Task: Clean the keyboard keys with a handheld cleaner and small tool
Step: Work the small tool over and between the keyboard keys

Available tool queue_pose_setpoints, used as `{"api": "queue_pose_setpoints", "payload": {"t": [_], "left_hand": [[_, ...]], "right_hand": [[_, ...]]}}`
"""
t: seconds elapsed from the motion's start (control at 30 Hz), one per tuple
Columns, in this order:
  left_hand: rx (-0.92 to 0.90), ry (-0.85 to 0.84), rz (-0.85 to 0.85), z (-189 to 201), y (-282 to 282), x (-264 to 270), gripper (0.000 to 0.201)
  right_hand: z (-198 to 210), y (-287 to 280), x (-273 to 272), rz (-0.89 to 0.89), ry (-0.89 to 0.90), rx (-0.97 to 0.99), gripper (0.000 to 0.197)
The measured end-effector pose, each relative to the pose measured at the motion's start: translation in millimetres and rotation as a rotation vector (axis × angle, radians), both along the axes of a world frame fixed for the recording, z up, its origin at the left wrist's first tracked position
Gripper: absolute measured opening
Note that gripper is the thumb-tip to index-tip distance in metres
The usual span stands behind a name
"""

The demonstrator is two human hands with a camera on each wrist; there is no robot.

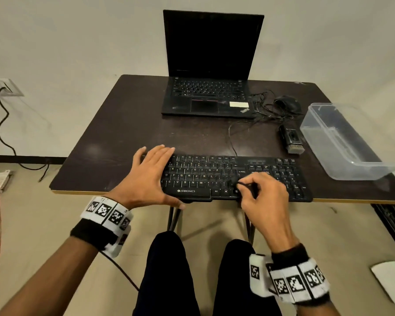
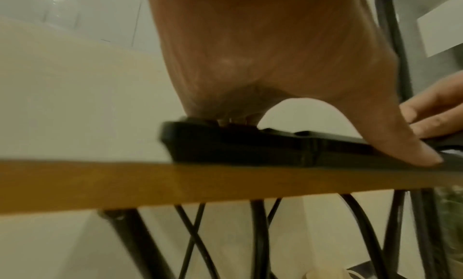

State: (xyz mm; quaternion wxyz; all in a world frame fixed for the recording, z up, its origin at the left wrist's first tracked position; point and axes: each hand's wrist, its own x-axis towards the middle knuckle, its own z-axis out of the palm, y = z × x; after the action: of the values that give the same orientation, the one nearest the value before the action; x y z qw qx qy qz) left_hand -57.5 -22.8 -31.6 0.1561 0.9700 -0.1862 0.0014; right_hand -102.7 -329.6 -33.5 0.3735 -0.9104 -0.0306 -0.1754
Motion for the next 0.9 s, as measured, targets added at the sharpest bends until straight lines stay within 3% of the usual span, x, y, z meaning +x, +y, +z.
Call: {"api": "queue_pose_setpoints", "payload": {"t": [0.13,0.23,0.43,0.67,0.77,0.9], "left_hand": [[0.054,-0.006,-0.068,3,-44,13,0.159],[0.011,-0.018,-0.061,-4,-46,15,0.151],[-0.01,-0.07,-0.064,-10,-32,12,0.145],[0.0,-0.09,-0.062,-12,-33,12,0.144],[-0.019,-0.079,-0.056,-12,-32,13,0.147],[-0.023,-0.072,-0.05,-12,-32,13,0.147]], "right_hand": [[-9,36,1,0.25,-0.079,-0.006,0.018],[-10,42,3,0.345,-0.065,-0.028,0.02],[2,-12,-2,0.17,0.022,-0.1,0.024],[-4,35,10,0.31,-0.01,-0.08,0.019],[-1,19,12,0.315,0.037,-0.074,0.019],[4,-16,10,0.158,0.086,-0.077,0.018]]}}
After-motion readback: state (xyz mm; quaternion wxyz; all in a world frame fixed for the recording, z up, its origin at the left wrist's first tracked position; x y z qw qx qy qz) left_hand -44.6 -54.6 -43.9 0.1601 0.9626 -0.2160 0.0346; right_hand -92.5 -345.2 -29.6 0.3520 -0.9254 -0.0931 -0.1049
